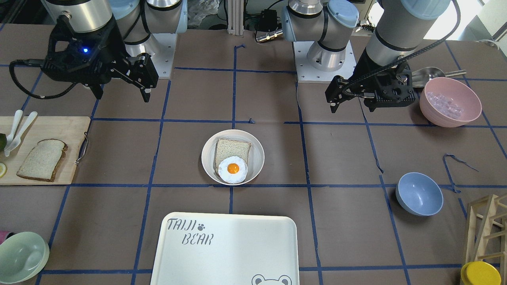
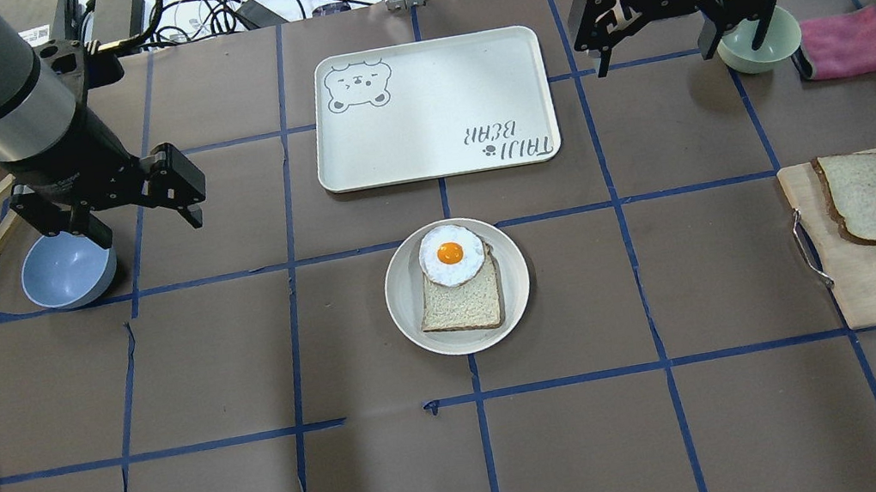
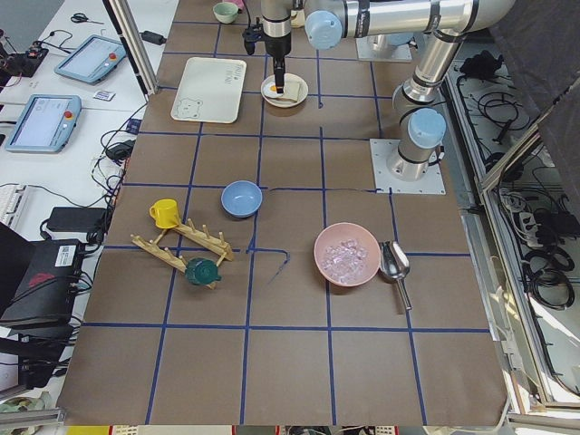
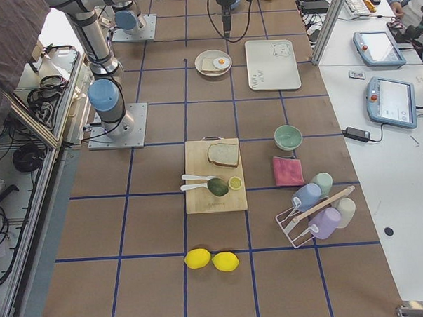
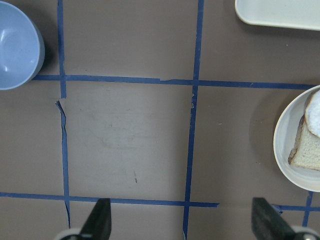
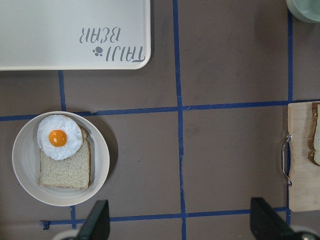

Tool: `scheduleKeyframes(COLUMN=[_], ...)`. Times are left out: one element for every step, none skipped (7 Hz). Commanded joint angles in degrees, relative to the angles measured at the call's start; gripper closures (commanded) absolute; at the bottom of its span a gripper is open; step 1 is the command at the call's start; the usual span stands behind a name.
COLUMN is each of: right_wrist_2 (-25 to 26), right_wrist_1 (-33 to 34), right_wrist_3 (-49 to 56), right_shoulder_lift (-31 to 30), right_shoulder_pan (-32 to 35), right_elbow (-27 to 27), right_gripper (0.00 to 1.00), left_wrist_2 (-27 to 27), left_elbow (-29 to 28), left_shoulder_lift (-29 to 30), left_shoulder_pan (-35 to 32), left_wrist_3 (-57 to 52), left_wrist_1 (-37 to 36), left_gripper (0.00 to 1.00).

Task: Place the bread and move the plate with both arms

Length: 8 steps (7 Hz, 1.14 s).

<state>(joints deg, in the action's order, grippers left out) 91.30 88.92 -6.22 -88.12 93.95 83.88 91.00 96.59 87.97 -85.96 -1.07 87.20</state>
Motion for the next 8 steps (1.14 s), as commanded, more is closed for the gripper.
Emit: scheduleKeyframes(right_wrist_2=[0.28,0.28,0.28,0.28,0.28,0.20,-0.41,-0.51], right_wrist_1=[1.43,1.34,1.26,0.73,1.68,0.82,1.25,1.78], right_wrist_3=[-0.46,-0.03,0.50,0.33,0.33,-0.11,0.24,0.41], right_shoulder_lift=[0.14,0.40,0.49,0.40,0.49,0.23,0.40,1.01], right_shoulder_pan=[0.09,0.01,-0.34,-0.43,-0.52,-0.43,-0.34,-0.34], right_elbow=[0.59,0.67,0.67,0.67,0.76,0.59,-0.37,-0.38], right_gripper=[0.00,0.00,0.00,0.00,0.00,0.00,0.00,0.00], left_wrist_2=[-0.12,-0.30,-0.39,-0.13,-0.47,-0.22,-0.13,-0.13], left_elbow=[-0.78,-0.88,-0.79,-0.62,-0.88,-0.79,-0.62,-0.70], left_shoulder_lift=[-1.13,-1.14,-1.05,-1.14,-1.14,-1.14,-0.96,-0.70], left_shoulder_pan=[0.00,0.00,0.00,0.00,0.00,0.00,0.09,0.09], left_wrist_3=[-0.08,-0.16,-0.86,-1.39,-2.53,-2.62,-3.76,-3.85], left_wrist_1=[-0.10,-0.10,-0.19,-0.10,-0.19,-0.19,-0.19,-0.19], left_gripper=[0.00,0.00,0.00,0.00,0.00,0.00,0.00,0.00])
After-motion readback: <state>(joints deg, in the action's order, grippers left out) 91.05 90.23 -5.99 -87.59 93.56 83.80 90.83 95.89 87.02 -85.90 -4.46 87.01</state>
